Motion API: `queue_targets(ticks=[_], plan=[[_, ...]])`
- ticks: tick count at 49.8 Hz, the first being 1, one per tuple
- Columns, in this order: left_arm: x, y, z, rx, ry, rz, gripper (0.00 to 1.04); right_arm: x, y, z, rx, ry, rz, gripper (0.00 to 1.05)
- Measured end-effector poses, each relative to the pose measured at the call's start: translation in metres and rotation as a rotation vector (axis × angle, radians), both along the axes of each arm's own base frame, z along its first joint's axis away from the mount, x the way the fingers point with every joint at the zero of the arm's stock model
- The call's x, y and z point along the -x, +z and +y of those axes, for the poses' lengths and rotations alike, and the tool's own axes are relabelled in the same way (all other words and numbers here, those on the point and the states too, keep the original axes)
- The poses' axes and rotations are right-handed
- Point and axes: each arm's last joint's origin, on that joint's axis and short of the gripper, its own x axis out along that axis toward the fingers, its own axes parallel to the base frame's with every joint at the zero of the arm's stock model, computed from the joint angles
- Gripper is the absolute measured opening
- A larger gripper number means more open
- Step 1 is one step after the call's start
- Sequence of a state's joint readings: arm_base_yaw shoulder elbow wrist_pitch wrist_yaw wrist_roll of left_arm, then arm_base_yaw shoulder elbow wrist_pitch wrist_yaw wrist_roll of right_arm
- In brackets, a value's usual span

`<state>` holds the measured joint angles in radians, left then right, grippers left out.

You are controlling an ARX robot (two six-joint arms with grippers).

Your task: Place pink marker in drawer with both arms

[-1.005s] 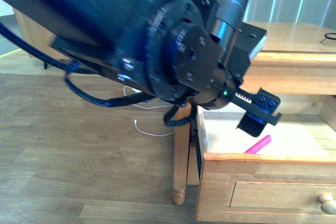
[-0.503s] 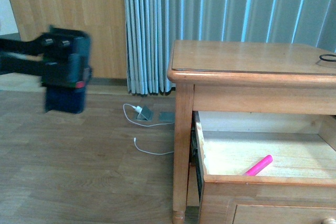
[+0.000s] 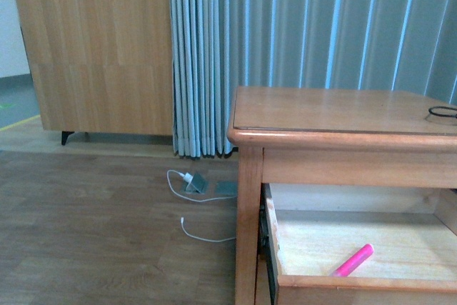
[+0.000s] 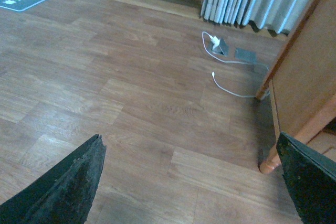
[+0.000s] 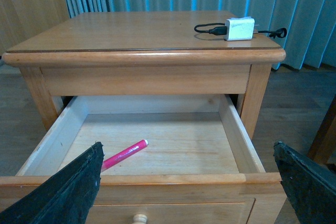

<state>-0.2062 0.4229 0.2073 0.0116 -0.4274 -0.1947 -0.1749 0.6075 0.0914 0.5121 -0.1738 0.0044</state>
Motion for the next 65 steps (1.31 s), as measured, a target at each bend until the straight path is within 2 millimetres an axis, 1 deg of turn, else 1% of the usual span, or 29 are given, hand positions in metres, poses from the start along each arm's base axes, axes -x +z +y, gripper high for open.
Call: queue_targets(ticks=[6, 10, 13, 17, 19, 30, 32, 42, 47, 50, 65], plan=[[0.000, -0.001, 0.000, 0.009, -0.005, -0.001, 0.99, 0.000, 0.000, 0.000, 0.000, 0.000, 0.000, 0.96], [0.001, -0.006, 0.002, -0.032, -0.176, -0.127, 0.83, 0.000, 0.000, 0.000, 0.000, 0.000, 0.000, 0.96], [0.003, -0.008, 0.005, -0.059, -0.248, -0.164, 0.73, 0.000, 0.000, 0.000, 0.000, 0.000, 0.000, 0.96], [0.006, -0.010, 0.012, -0.094, -0.242, -0.176, 0.58, 0.000, 0.000, 0.000, 0.000, 0.000, 0.000, 0.96], [0.006, -0.011, 0.013, -0.100, -0.231, -0.175, 0.54, 0.000, 0.000, 0.000, 0.000, 0.000, 0.000, 0.96], [0.011, -0.019, 0.013, -0.116, -0.239, -0.174, 0.14, 0.000, 0.000, 0.000, 0.000, 0.000, -0.001, 0.96], [0.012, -0.021, 0.013, -0.117, -0.239, -0.173, 0.04, 0.000, 0.000, 0.000, 0.000, 0.000, -0.001, 0.96], [0.015, -0.026, 0.013, -0.124, -0.238, -0.190, 0.04, 0.000, 0.000, 0.000, 0.000, 0.000, -0.001, 0.96], [0.023, -0.029, 0.013, -0.121, -0.242, -0.167, 0.04, 0.000, 0.000, 0.000, 0.000, 0.000, -0.001, 0.96], [0.026, -0.028, 0.013, -0.124, -0.239, -0.191, 0.04, 0.000, 0.000, 0.000, 0.000, 0.000, -0.001, 0.96], [0.027, -0.028, 0.013, -0.125, -0.239, -0.193, 0.04, 0.000, 0.000, 0.000, 0.000, 0.000, -0.001, 0.96]])
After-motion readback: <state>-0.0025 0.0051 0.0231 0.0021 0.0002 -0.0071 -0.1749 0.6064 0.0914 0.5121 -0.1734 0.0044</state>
